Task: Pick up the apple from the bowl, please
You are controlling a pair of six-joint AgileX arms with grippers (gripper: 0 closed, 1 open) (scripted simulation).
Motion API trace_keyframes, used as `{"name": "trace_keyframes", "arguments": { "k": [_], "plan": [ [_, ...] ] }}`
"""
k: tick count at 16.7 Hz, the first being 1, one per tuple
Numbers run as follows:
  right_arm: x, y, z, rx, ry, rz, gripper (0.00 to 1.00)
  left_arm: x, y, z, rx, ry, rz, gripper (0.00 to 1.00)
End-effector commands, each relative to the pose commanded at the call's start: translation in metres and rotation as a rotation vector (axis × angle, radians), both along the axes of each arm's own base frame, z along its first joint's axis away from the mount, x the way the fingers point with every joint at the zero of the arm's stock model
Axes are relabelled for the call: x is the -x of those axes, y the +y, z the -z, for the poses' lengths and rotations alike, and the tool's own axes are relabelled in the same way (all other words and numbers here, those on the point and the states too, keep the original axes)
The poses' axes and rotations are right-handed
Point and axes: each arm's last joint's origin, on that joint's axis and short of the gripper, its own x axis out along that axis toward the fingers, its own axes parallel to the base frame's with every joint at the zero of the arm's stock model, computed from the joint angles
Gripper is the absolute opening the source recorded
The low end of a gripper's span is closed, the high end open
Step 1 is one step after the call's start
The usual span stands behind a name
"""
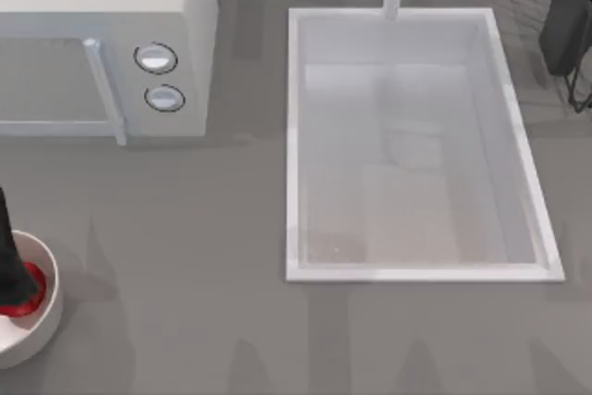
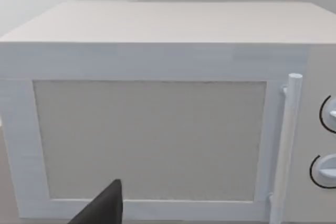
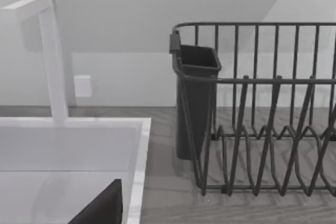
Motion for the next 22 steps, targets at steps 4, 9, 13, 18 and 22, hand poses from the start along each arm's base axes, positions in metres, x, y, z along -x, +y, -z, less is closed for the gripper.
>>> {"name": "trace_keyframes", "arguments": {
  "k": [4, 9, 13, 18, 22],
  "plan": [
    [0.0, 0.0, 0.0, 0.0, 0.0, 0.0, 1.0, 0.0, 0.0, 0.0, 0.0, 0.0, 0.0, 1.0],
    [0.0, 0.0, 0.0, 0.0, 0.0, 0.0, 1.0, -0.001, 0.0, -0.008, -0.001, 0.07, 0.001, 1.0],
    [0.0, 0.0, 0.0, 0.0, 0.0, 0.0, 1.0, -0.01, 0.0, -0.03, -0.002, 0.314, 0.003, 1.0],
    [0.0, 0.0, 0.0, 0.0, 0.0, 0.0, 1.0, -0.048, 0.0, -0.052, -0.007, 0.779, 0.007, 1.0],
    [0.0, 0.0, 0.0, 0.0, 0.0, 0.0, 1.0, -0.092, 0.0, -0.054, -0.011, 1.159, 0.011, 1.0]
  ]
}}
